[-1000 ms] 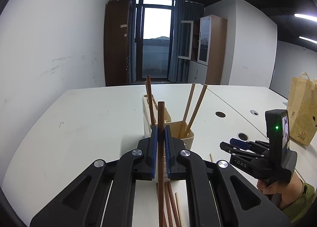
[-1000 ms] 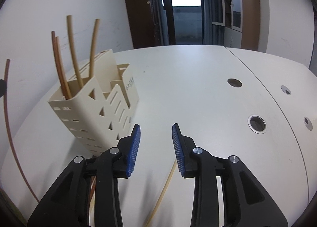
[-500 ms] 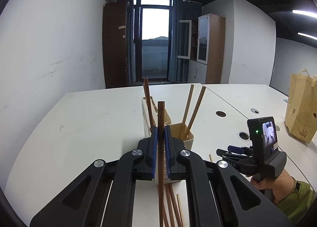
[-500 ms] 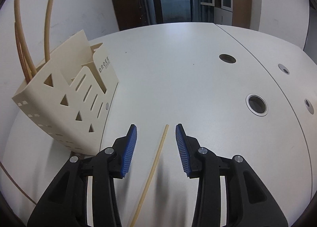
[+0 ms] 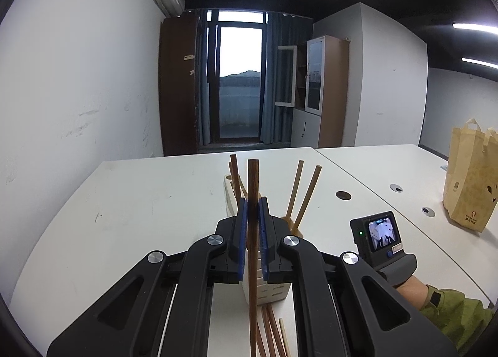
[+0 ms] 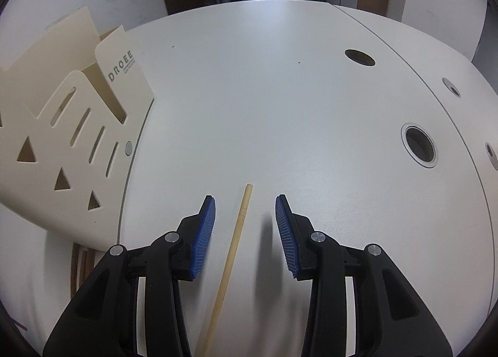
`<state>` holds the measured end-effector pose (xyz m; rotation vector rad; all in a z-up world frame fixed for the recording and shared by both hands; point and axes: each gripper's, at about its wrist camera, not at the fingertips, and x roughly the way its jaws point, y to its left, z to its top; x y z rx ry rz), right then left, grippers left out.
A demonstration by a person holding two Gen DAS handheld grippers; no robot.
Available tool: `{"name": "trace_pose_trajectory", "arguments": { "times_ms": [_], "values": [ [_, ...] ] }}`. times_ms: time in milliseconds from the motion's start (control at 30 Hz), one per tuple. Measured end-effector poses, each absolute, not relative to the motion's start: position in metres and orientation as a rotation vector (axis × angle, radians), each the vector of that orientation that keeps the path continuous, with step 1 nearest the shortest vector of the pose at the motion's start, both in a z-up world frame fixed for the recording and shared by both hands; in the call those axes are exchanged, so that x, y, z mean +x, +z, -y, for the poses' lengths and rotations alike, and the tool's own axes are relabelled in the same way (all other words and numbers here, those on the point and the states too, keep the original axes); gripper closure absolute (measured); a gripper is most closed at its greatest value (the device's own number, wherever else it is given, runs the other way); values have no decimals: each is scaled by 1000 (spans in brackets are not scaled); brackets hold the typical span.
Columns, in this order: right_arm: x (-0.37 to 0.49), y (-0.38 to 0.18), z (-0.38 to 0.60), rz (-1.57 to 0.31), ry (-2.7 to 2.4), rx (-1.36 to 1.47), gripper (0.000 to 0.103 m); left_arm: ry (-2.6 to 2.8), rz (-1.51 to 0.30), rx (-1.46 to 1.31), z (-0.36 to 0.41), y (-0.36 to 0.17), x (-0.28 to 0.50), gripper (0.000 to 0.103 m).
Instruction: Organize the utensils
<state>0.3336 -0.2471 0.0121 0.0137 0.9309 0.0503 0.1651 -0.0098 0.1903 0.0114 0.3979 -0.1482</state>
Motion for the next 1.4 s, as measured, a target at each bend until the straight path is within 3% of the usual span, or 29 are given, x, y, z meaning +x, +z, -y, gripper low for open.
{"name": "trace_pose_trajectory", "arguments": {
  "times_ms": [367, 500, 600, 867, 1400],
  "values": [
    [345, -3, 236, -979, 34, -42, 79, -152, -373, 5, 6, 197, 159, 96],
    [344, -3, 235, -986, 53, -34, 94, -152, -370, 0, 5, 196, 157, 96],
    [341, -3, 232, -983, 77, -44, 97, -153, -374, 4, 5, 195, 158, 96],
    [326, 13, 234, -921, 149, 0, 98, -149, -386, 9, 6, 197, 163, 96],
    [238, 136, 216, -514, 303, 54, 98, -151, -354, -2, 10, 199, 165, 96]
  ]
}}
